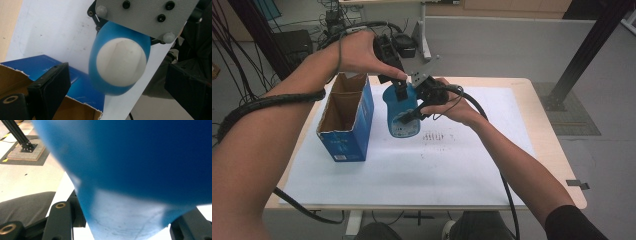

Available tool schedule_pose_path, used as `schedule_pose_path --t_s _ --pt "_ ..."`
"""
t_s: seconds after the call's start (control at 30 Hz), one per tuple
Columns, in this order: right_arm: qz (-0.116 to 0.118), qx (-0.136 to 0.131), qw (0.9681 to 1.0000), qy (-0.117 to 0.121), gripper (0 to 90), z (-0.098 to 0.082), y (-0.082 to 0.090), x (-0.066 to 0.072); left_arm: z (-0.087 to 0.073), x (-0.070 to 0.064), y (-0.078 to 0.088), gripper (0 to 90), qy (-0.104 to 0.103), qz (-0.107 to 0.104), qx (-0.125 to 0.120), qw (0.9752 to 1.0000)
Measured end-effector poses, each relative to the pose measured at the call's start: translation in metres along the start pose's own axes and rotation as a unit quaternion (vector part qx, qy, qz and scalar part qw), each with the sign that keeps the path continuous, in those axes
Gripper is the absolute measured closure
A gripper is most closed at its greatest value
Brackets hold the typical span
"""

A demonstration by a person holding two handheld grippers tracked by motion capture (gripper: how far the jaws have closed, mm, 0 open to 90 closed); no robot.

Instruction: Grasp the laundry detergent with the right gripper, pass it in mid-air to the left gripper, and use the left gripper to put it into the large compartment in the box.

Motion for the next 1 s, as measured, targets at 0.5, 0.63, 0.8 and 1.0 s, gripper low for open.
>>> schedule_pose_path --t_s 0.5,0.63,0.8,1.0 --pt "-0.001 -0.010 0.9999 0.009 43.4 0.010 0.004 0.004 -0.001 -0.006 -0.005 7.4 -0.006 -0.011 0.005 0.9999" --pt "0.002 -0.012 0.9999 0.011 43.4 0.013 0.004 0.007 -0.002 -0.005 -0.005 7.4 -0.009 -0.013 0.007 0.9999" --pt "0.002 -0.012 0.9998 0.013 43.4 0.016 0.004 0.008 -0.002 -0.007 -0.006 7.4 -0.008 -0.014 0.004 0.9999" --pt "0.001 -0.013 0.9999 0.010 43.4 0.018 0.005 0.009 -0.001 -0.008 -0.006 7.3 -0.008 -0.015 0.004 0.9999"
Point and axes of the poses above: each handheld gripper's, and its own axes: y roughly backward along the jaws, z roughly out of its top, x roughly to its left, the point moved 9 cm from there along -y, roughly forward along the jaws, and after that the axes turned 15 degrees about -x, right-handed, at the moved point
